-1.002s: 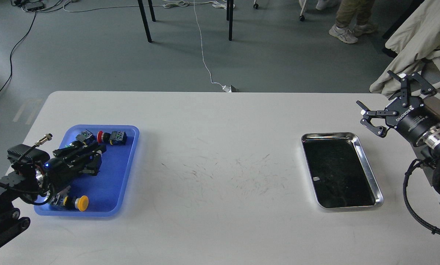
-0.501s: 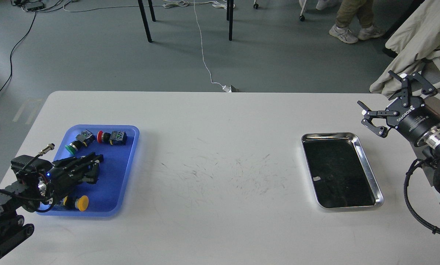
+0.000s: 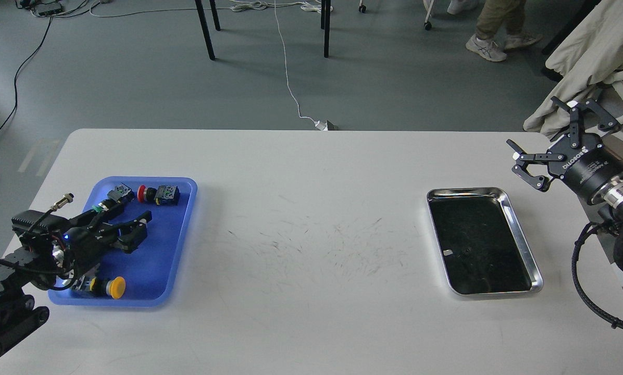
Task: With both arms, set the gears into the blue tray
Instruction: 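Carry the black part into the blue tray and release it, then retract the left arm up away from the blue tray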
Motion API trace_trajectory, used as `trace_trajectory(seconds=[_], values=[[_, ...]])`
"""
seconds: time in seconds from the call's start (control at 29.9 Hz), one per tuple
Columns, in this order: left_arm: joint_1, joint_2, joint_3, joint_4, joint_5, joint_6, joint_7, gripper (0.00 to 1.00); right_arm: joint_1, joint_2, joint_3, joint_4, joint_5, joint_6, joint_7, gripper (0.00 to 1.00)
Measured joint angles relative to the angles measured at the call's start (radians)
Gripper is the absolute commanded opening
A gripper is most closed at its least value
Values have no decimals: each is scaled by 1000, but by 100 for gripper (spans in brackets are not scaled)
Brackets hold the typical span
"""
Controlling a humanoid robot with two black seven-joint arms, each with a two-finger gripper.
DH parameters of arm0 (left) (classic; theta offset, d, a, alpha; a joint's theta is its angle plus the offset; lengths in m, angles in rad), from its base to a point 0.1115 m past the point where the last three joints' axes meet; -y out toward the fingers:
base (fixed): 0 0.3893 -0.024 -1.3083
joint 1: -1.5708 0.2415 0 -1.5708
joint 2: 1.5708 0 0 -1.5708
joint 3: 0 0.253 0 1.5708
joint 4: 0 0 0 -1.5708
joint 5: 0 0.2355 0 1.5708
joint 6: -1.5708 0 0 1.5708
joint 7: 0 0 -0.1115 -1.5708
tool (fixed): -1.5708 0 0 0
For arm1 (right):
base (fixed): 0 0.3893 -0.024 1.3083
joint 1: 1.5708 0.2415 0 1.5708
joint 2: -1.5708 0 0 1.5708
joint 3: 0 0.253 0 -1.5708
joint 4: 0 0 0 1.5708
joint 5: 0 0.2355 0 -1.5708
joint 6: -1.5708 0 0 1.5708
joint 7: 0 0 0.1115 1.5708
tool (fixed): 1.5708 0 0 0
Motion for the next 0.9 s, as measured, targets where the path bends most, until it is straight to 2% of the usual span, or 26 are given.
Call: trace_trajectory(seconds=[0.27,0.57,0.7,0.9], values=[[-222,29,-5,-38,-222,0,8,93,5,-8,7,-1,0,0,5,99],[-447,-112,1,-29,-734,-32,31,97,5,-13,28,0,0,0,8,99],[-488,-168,-6,-28,-927,-90,51,97,5,-13,46,3,1,0,8,99],[-504,-200,-11,-28,-1224,-228,70,97,11,-27,48,13,-1,0,3,99]])
